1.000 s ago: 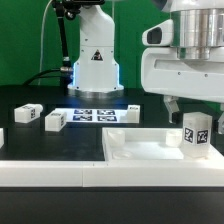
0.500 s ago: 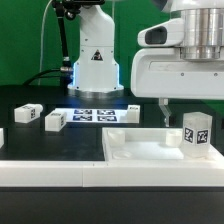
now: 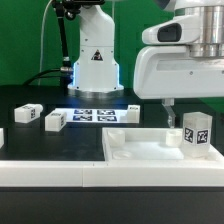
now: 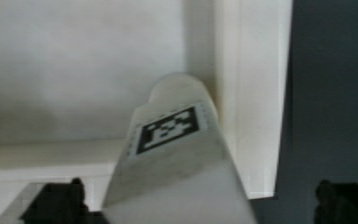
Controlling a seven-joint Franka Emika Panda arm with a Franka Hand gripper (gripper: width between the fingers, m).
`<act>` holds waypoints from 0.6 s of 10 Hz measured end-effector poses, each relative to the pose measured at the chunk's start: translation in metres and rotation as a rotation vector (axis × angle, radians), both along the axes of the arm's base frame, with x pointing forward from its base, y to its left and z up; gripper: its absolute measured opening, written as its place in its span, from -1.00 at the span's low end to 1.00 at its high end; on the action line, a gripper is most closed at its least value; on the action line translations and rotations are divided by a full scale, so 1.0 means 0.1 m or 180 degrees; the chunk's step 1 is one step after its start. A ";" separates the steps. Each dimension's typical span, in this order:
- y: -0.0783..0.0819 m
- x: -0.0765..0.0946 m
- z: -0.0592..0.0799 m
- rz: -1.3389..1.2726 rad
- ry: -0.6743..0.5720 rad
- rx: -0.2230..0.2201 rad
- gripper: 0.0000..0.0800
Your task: Assemble one leg
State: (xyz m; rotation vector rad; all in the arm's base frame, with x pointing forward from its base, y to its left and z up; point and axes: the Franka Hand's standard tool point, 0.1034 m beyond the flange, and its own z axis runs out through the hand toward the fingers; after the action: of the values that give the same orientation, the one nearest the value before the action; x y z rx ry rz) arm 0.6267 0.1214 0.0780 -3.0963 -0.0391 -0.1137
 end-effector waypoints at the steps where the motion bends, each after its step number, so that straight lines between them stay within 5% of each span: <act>1: 0.00 0.00 0.00 -0.0029 0.0002 0.0002 0.40; 2: 0.00 0.00 0.00 -0.0029 0.0002 0.0002 0.06; 3: 0.00 0.00 0.00 -0.0029 0.0002 0.0000 0.06; 4: -0.01 0.00 0.00 -0.0033 0.0002 -0.0002 -0.27; 6: -0.02 0.00 0.00 -0.0132 0.0007 0.0005 -0.27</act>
Offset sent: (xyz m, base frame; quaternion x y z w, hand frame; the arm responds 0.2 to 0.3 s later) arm 0.0000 0.0000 0.0000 0.0000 0.0000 0.0000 1.0000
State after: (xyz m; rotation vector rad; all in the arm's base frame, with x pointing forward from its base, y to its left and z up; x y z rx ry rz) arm 0.6268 0.1196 0.0776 -3.0965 0.0254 -0.1115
